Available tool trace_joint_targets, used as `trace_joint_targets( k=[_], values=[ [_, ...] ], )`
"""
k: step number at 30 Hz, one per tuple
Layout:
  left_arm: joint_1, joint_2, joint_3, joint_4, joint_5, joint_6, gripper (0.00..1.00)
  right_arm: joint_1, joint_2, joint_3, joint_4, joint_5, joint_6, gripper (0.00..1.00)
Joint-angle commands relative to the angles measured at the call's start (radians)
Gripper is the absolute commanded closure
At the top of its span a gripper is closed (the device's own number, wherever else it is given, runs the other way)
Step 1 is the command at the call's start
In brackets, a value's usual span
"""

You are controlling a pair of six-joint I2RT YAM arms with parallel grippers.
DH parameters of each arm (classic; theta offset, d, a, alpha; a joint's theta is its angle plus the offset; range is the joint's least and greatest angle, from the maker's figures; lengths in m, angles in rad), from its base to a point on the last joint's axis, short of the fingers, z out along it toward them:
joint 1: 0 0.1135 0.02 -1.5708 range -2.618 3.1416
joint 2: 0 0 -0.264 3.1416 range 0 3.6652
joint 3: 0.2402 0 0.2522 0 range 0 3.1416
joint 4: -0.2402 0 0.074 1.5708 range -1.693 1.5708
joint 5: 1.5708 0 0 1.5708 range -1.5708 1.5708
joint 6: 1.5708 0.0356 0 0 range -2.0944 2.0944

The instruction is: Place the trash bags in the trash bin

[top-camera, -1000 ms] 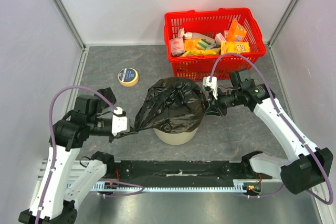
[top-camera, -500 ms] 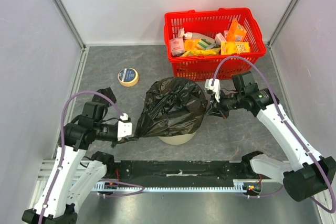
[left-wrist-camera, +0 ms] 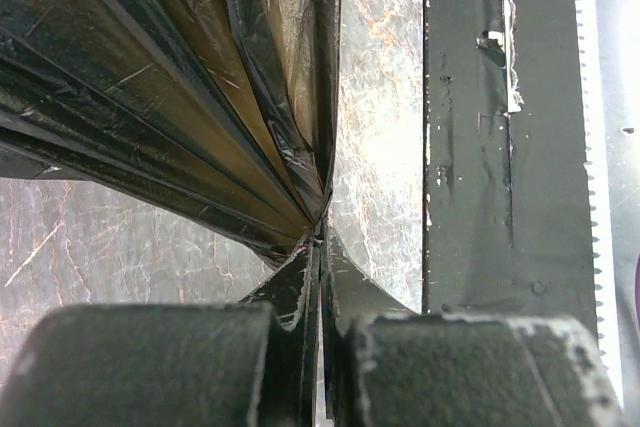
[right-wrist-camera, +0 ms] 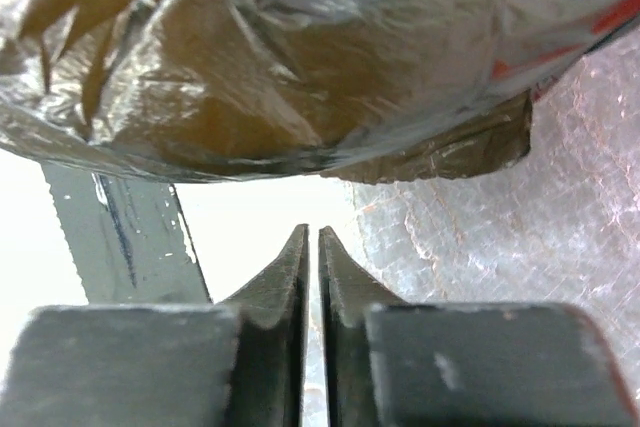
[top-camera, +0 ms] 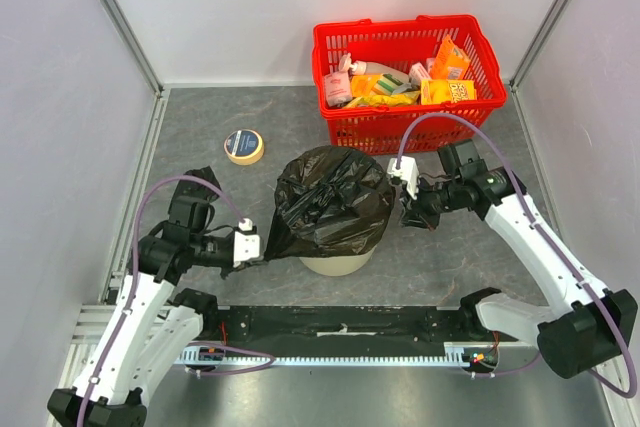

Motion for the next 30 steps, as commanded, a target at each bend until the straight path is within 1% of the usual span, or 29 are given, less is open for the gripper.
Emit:
trace_joint_targets(
  k=[1, 2, 3, 4, 7, 8, 9, 13, 16, 19, 22, 24, 26, 30],
  values=[
    [-0.012, 0.016, -0.021, 0.069, 0.025, 0.026, 0.97, 0.003, 0.003, 0.096, -0.106, 0.058, -0.029, 0.75],
    [-0.013, 0.021, -0.019, 0.069, 0.025, 0.027, 0.93, 0.002, -0.003, 0.106, -0.114, 0.074, -0.026, 0.63],
    [-0.013, 0.025, -0.013, 0.067, 0.023, 0.026, 0.74, 0.003, -0.01, 0.117, -0.117, 0.088, -0.024, 0.55],
    [-0.015, 0.025, -0.002, 0.066, 0.025, 0.023, 0.61, 0.003, -0.02, 0.131, -0.12, 0.103, -0.023, 0.48],
    [-0.013, 0.03, 0.042, 0.046, 0.043, 0.011, 0.13, 0.005, -0.037, 0.175, -0.118, 0.143, -0.032, 0.31],
    [-0.013, 0.038, 0.07, 0.044, 0.045, -0.008, 0.08, 0.003, -0.033, 0.191, -0.12, 0.155, -0.035, 0.26],
    [-0.015, 0.042, 0.097, 0.041, 0.043, -0.022, 0.07, 0.002, -0.027, 0.204, -0.118, 0.161, -0.036, 0.22],
    [-0.013, 0.079, 0.2, 0.047, -0.038, -0.075, 0.05, 0.005, 0.041, 0.26, -0.12, 0.155, -0.032, 0.13],
    [-0.013, 0.105, 0.239, 0.069, -0.125, -0.062, 0.05, 0.005, 0.093, 0.287, -0.132, 0.151, -0.055, 0.07],
    [-0.012, 0.16, 0.263, 0.084, -0.179, -0.037, 0.04, 0.003, 0.141, 0.315, -0.155, 0.132, -0.099, 0.02],
    [-0.007, 0.228, 0.283, 0.122, -0.201, -0.033, 0.03, 0.003, 0.182, 0.349, -0.175, 0.109, -0.131, 0.02],
    [-0.001, 0.272, 0.292, 0.177, -0.212, -0.034, 0.03, 0.005, 0.2, 0.366, -0.178, 0.1, -0.153, 0.02],
    [0.01, 0.321, 0.309, 0.214, -0.198, -0.022, 0.02, 0.005, 0.216, 0.381, -0.181, 0.085, -0.167, 0.02],
    [0.013, 0.43, 0.357, 0.231, -0.173, 0.013, 0.02, 0.005, 0.247, 0.41, -0.186, 0.027, -0.185, 0.02]
  ],
)
